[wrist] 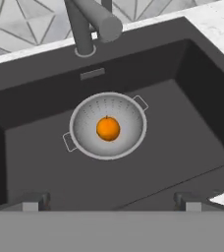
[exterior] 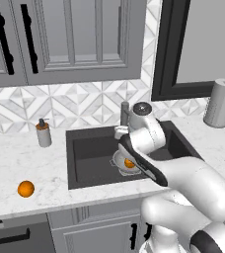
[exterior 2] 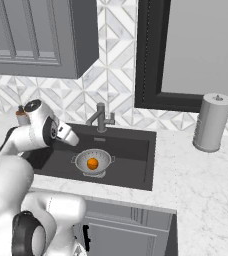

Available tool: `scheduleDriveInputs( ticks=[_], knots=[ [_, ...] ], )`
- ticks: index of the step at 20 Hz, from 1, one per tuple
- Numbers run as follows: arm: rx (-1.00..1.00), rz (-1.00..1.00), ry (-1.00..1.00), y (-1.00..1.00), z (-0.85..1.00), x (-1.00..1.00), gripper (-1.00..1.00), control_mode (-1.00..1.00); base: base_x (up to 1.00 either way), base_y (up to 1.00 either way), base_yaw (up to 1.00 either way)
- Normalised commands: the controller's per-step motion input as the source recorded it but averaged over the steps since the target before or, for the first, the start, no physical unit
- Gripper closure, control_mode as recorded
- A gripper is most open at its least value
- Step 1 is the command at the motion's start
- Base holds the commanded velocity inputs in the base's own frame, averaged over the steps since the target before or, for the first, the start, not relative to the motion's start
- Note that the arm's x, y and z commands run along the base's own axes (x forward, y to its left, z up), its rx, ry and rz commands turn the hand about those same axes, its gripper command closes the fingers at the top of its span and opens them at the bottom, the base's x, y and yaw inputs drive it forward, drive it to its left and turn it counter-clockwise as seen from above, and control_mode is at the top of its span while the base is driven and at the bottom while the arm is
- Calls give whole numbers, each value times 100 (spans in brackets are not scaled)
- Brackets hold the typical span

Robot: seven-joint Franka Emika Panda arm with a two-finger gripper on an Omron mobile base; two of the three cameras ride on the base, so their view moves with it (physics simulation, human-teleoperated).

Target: Put the colander in the sink, put the orange, orange in the colander, and turn on the sink faucet and pour water over the colander.

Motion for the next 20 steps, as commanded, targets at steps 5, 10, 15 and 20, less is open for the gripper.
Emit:
scheduleDriveInputs(
  ticks=[5, 10, 15, 20],
  knots=[
    [0, 0, 11, 19, 42, -100, -100, -100, 0, 0, 0],
    [0, 9, 18, 66, 20, -78, -100, -100, 0, 0, 0],
    [6, 17, 17, 68, 5, -41, -100, -100, 0, 0, 0],
    [16, 16, 9, 53, 1, -31, -100, -100, 0, 0, 0]
  ],
)
